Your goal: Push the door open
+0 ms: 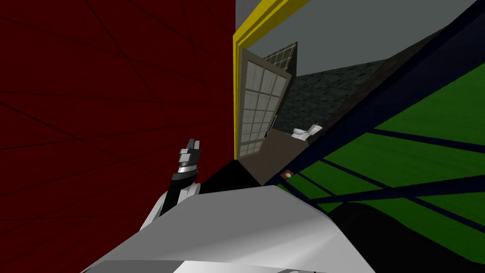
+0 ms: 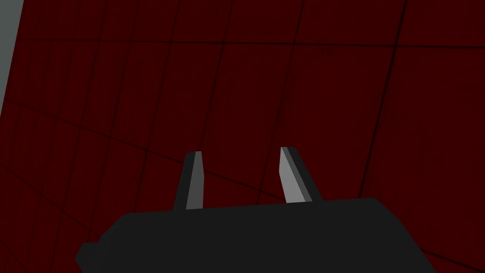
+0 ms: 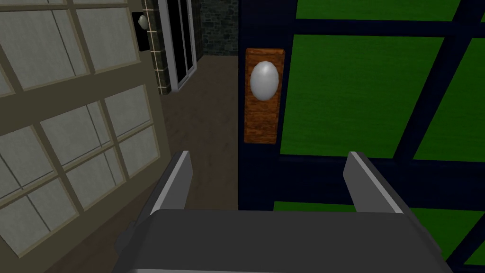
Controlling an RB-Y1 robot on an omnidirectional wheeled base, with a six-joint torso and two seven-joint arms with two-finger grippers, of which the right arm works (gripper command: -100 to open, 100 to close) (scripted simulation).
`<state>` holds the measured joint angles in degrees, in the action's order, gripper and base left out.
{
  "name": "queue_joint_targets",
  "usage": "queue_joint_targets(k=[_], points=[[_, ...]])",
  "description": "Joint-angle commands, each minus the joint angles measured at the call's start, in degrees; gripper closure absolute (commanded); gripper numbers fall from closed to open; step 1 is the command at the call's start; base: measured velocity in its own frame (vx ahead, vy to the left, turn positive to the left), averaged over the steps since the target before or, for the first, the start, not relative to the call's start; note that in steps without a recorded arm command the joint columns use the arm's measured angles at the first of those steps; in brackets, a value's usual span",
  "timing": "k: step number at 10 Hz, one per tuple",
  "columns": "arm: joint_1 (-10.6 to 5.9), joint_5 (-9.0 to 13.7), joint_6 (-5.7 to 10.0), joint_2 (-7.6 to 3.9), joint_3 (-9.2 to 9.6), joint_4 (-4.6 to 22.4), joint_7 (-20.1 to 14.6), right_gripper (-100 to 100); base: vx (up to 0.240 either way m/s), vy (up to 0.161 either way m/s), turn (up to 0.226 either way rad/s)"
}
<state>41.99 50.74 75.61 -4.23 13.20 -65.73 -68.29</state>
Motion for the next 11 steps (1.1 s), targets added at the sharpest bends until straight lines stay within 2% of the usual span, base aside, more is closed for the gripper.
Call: queue_joint_targets(k=[1, 3, 4, 6, 11], points=[[0.88, 1.2, 1.36, 0.38, 0.68, 1.1, -1.6, -100, 0.163, -0.159, 0.174], [1.2, 2.6, 2.68, 0.7, 1.17, 3.1, -3.3, -100, 0.133, -0.172, 0.103], [1.2, 2.6, 2.68, 0.7, 1.17, 3.1, -3.3, -100, 0.09, -0.098, 0.046], [1.4, 2.7, 1.83, 0.16, 0.83, 2.1, -2.9, -100, 0.051, -0.071, 0.009], [1.05, 3.4, 0.53, -0.2, 0.01, 1.6, -2.7, -100, 0.121, -0.168, 0.021]])
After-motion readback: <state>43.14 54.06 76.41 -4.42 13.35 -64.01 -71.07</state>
